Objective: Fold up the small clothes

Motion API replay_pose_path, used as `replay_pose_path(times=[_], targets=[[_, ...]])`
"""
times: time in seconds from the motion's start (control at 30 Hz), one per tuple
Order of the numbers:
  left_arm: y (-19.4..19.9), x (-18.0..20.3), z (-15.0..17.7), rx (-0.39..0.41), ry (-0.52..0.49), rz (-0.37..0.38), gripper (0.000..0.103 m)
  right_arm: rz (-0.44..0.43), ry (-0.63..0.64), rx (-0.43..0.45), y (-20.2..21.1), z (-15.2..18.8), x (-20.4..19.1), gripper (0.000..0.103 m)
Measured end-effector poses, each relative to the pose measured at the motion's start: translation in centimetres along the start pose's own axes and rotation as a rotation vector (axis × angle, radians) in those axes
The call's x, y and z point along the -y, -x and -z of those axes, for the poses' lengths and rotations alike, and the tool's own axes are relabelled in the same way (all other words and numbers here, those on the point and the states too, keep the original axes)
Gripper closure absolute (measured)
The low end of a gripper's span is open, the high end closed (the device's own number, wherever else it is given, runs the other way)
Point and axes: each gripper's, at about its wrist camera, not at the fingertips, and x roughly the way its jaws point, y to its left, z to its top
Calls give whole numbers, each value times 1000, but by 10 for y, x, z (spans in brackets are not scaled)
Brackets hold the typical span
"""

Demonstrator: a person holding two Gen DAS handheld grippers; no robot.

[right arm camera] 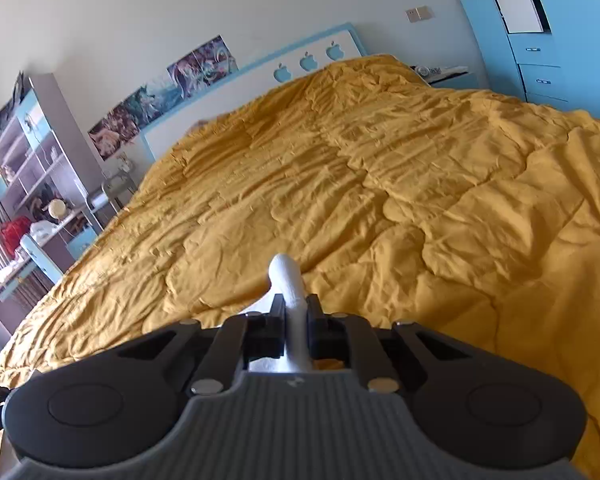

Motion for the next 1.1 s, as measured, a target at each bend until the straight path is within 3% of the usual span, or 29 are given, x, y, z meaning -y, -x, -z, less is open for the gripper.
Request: replay_pose_path(times=[0.13,0.27,0.33,0.4,0.47,0.53,0.67,0.8,0.87,0.9,1.0,1.1], targets=[[-9,-19,5,-26,63,14,91,29,-78,-52,-16,14,17,98],[-8,-18,3,-33,60,-14,81,88,-90,-67,-18,13,20,97],[-2,-17,1,-29,58,-11,72,144,-108,-45,-11,10,22,86],[5,-9,-2,-36,3,-46,58,180,-104,-1,7,5,18,87],[16,0,-3,-28,-64,-91,46,166,-72,44,36,-2,10,87],[32,8,-4,-15,-113,-135,44,136,-48,82,67,-4,-2,87],[77,35,7,35,-227,-134,48,42,60,119,126,12,-36,87],[117,63,40,68,-266,-44,73,-11,131,36,141,54,-64,87],[125,80,63,43,-304,-22,82,-58,121,-33,135,81,-75,87],[125,87,74,26,-335,-22,87,-60,125,-47,132,92,-81,87],[123,99,106,33,-421,-77,91,-42,179,-41,130,122,-99,87],[120,89,122,26,-396,-131,91,7,240,22,137,137,-98,87]])
